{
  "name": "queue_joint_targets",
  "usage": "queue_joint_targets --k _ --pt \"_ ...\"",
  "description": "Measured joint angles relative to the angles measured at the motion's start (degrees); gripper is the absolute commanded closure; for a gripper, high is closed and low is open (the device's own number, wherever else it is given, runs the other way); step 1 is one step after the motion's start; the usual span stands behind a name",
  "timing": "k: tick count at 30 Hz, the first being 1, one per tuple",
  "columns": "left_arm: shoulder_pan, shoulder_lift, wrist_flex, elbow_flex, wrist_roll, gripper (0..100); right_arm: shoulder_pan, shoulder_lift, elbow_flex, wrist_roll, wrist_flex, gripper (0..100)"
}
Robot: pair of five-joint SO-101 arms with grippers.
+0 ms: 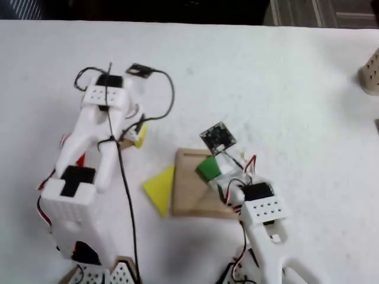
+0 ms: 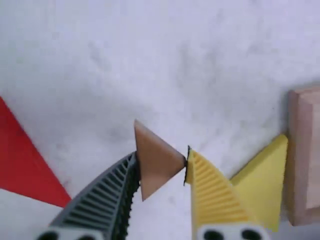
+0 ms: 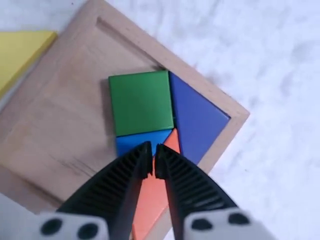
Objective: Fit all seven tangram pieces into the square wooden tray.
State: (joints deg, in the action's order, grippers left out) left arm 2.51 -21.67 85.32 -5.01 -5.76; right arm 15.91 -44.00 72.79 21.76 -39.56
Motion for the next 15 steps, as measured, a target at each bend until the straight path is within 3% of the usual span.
queue_joint_targets --k 15 --pt "20.84 5.98 -0.44 0.0 -18.46 92 -11.6 0.35 0.0 0.09 2.81 98.1"
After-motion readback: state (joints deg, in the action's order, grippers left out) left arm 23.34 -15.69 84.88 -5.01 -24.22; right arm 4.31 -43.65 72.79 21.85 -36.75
